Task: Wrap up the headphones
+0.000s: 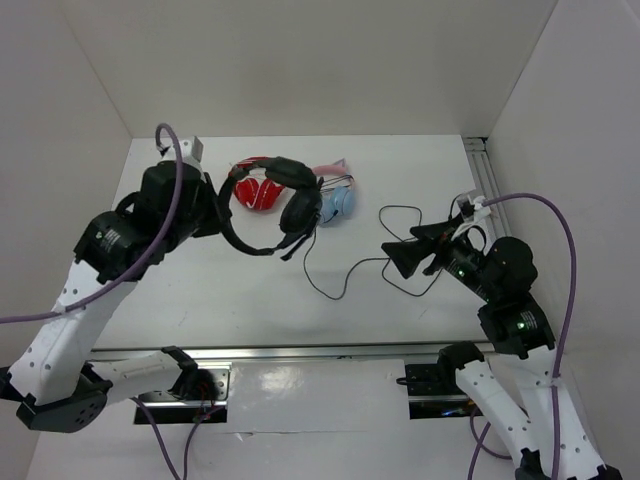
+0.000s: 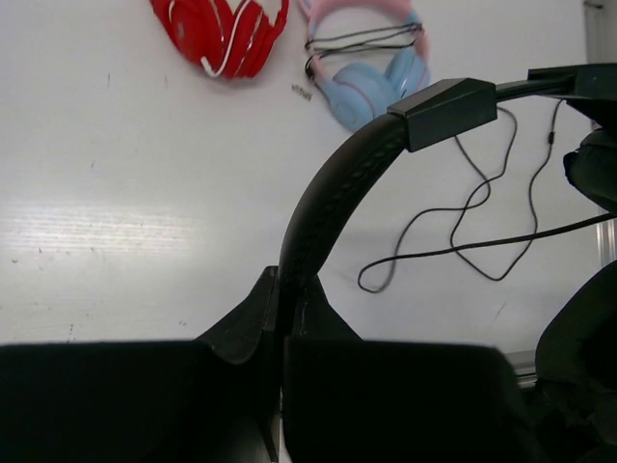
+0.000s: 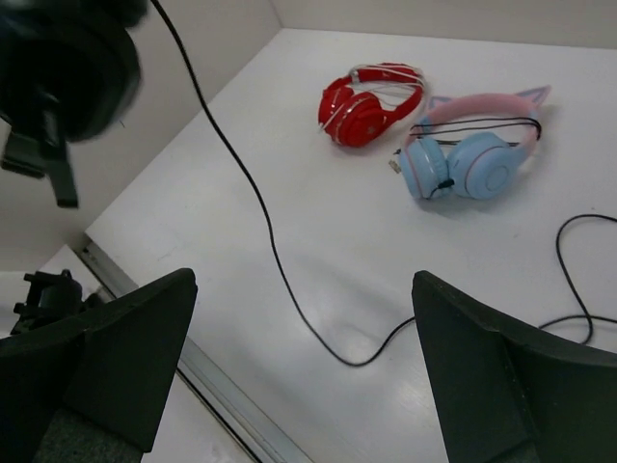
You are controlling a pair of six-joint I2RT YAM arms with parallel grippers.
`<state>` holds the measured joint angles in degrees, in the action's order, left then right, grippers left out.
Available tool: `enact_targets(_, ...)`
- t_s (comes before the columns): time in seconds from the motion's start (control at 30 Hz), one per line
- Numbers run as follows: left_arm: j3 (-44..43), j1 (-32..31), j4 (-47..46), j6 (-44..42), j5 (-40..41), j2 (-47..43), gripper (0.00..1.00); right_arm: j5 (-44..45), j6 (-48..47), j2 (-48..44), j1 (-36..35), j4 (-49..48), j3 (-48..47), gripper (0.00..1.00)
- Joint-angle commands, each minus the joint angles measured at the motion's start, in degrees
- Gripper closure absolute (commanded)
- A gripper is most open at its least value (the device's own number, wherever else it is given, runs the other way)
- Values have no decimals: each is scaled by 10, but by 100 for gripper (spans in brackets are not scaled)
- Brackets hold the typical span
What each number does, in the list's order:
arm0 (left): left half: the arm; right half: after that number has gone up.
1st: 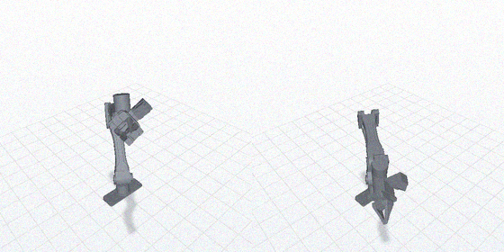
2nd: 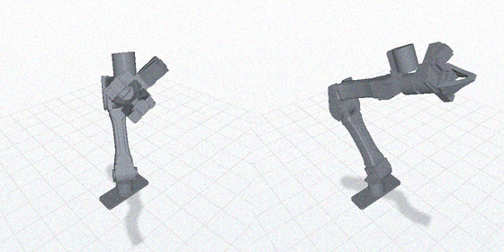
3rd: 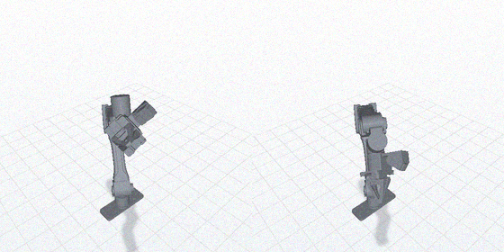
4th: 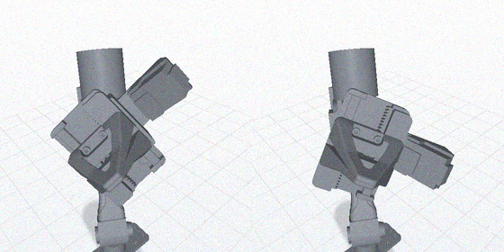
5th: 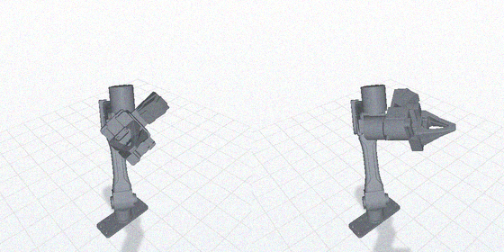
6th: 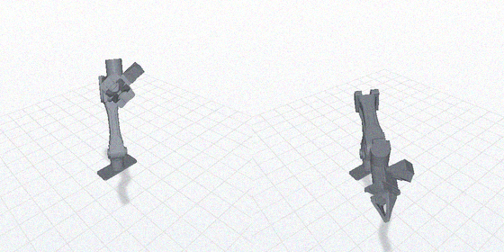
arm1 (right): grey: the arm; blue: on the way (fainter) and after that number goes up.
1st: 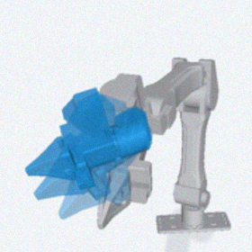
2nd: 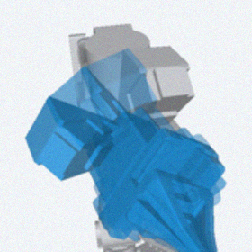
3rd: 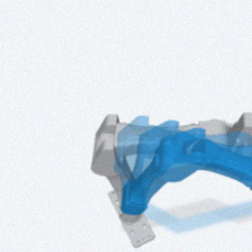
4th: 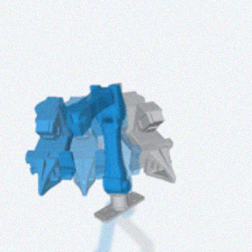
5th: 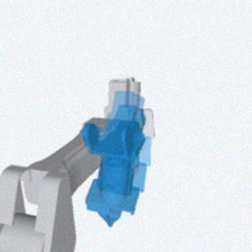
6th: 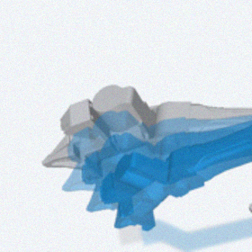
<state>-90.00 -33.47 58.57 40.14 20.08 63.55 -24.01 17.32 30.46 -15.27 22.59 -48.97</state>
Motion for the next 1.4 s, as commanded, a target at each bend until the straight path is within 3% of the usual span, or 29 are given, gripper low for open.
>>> enact_targets(0.0, -75, -2, 20, -18, 10, 7, 100, -73, 32, 24, -3, -154, 40, 0)
enact_targets(0.17, -132, -2, 33, -23, -27, 18, 100, -160, 83, 51, -3, -317, 125, 1)
enact_targets(0.3, -150, -2, 33, -23, -53, 18, 100, -223, 128, 80, -26, -552, 210, 4)
enact_targets(0.57, -177, -2, 27, -18, -89, 18, 100, -106, 2, 249, -164, -567, 178, 10)
enact_targets(0.73, -187, -2, 27, -13, -89, 13, 100, -29, -24, 340, -198, -611, 159, 13)
enact_targets(0.77, -192, -2, 27, -13, -89, 13, 100, -29, -24, 349, -198, -638, 164, 18)
enact_targets(0.83, -198, -2, 32, -13, -89, 13, 100, -38, -15, 382, -198, -666, 165, 50)
enact_targets(0.93, -203, -2, 32, -8, -82, 13, 100, -51, 2, 422, -212, -720, 175, 90)
enact_targets(1.07, -203, -2, 32, 19, -47, 8, 100, -17, 7, 443, -239, -759, 194, 100)
enact_targets(1.13, -183, -2, 27, 32, -35, 3, 100, 13, 7, 443, -264, -759, 194, 100)
enact_targets(1.37, -59, -2, -14, 149, 101, -26, 100, 317, -4, 414, -419, -583, 118, 100)
